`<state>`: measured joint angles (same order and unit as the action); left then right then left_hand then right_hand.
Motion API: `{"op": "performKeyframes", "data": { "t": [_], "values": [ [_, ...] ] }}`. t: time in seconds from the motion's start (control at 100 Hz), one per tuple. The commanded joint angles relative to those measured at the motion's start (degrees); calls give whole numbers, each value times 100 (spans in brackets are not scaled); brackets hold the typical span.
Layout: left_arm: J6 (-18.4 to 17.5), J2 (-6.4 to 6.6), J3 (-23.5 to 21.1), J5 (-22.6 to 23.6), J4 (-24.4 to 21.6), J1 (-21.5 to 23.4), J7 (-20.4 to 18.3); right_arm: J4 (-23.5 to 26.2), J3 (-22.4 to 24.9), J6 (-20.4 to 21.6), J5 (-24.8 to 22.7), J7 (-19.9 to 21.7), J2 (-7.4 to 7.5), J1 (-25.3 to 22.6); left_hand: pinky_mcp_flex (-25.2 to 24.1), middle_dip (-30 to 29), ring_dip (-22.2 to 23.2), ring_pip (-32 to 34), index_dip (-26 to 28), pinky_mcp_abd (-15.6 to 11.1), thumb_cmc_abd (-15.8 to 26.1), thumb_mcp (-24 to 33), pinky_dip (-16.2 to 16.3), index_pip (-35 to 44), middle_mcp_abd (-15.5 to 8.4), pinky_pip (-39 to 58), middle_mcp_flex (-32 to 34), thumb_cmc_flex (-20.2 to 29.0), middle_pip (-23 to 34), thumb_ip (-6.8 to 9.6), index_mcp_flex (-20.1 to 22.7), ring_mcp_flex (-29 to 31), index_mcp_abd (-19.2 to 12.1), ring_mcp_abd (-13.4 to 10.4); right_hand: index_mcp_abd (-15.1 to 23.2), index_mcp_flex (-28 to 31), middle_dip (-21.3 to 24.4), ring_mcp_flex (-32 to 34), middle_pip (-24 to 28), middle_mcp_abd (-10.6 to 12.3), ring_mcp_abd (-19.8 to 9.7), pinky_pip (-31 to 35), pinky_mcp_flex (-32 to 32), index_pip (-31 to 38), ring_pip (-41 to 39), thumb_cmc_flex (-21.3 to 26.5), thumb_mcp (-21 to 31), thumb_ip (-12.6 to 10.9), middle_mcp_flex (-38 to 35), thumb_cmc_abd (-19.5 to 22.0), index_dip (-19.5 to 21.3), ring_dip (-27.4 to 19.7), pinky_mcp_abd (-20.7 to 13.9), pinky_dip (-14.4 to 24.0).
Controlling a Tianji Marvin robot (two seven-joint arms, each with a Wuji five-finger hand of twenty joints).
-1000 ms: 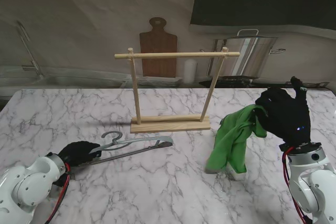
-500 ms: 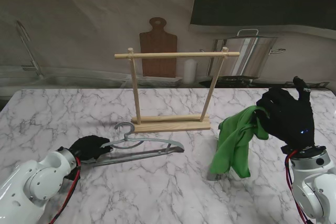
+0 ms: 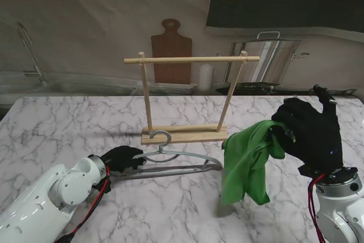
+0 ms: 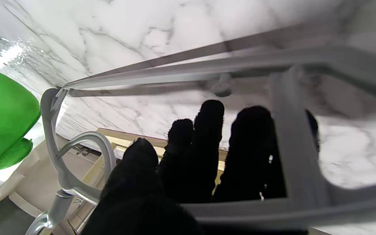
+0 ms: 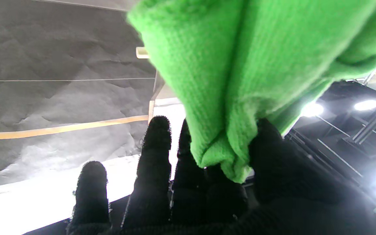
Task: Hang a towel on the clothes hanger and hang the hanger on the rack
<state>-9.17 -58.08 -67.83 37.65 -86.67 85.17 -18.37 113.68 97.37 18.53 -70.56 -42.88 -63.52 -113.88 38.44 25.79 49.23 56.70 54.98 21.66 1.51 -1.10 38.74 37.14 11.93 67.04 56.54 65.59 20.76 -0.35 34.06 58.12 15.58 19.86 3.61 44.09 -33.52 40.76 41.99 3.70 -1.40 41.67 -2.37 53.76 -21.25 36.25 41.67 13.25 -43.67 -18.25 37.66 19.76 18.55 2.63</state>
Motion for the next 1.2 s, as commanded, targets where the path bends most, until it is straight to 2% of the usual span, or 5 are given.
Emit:
{"op": "performKeyframes", "data": {
  "t": [0.0,0.23,0.55,0.9,1.19],
  "values": [
    [57,-86,106,-38,-29,-106,-85,142,22,62,2,-71,-32,-123,-208,-276,-164,-422,154,250,584,-35,51,-7,142,1878,-72,350,-210,-37,-102,-99,-40,322,362,290,-47,138,-12,-83,61,-127,71,325,114,189,297,34,-124,306,79,78,140,-124],
    [507,-175,755,-375,105,-567,46,489,21,249,238,25,-108,-442,-230,-312,-200,-595,176,272,569,-30,58,-9,239,1774,5,395,-219,-36,-78,-75,54,346,131,410,-90,262,-4,-252,185,-167,67,313,100,227,465,39,-297,210,100,107,193,-146],
    [994,-412,1624,-1083,409,-1173,484,637,-405,-225,524,212,-165,-640,-206,-290,-166,-539,187,254,569,-31,79,-17,274,1818,9,415,-177,-33,-76,-60,96,348,-96,512,-161,279,-19,-402,316,-261,95,257,89,278,610,54,-370,139,115,148,254,-171],
    [1020,-572,2027,-1438,303,-1344,805,557,-868,-952,907,709,-195,-418,-141,-277,-131,-464,198,231,553,-24,103,-13,286,1895,4,445,-144,-25,-66,-39,127,339,-295,549,-187,180,-71,-530,403,-339,116,218,78,373,669,48,-311,108,119,169,302,-161],
    [881,-556,2186,-1795,198,-1300,600,236,-1040,-1281,1374,352,-328,161,-238,-302,-174,-563,194,279,544,-32,73,-31,287,1799,20,458,-180,-28,-50,-104,104,371,-369,432,-211,20,29,-533,371,-415,151,232,-15,467,526,29,-127,224,202,191,245,-109]
  ]
}}
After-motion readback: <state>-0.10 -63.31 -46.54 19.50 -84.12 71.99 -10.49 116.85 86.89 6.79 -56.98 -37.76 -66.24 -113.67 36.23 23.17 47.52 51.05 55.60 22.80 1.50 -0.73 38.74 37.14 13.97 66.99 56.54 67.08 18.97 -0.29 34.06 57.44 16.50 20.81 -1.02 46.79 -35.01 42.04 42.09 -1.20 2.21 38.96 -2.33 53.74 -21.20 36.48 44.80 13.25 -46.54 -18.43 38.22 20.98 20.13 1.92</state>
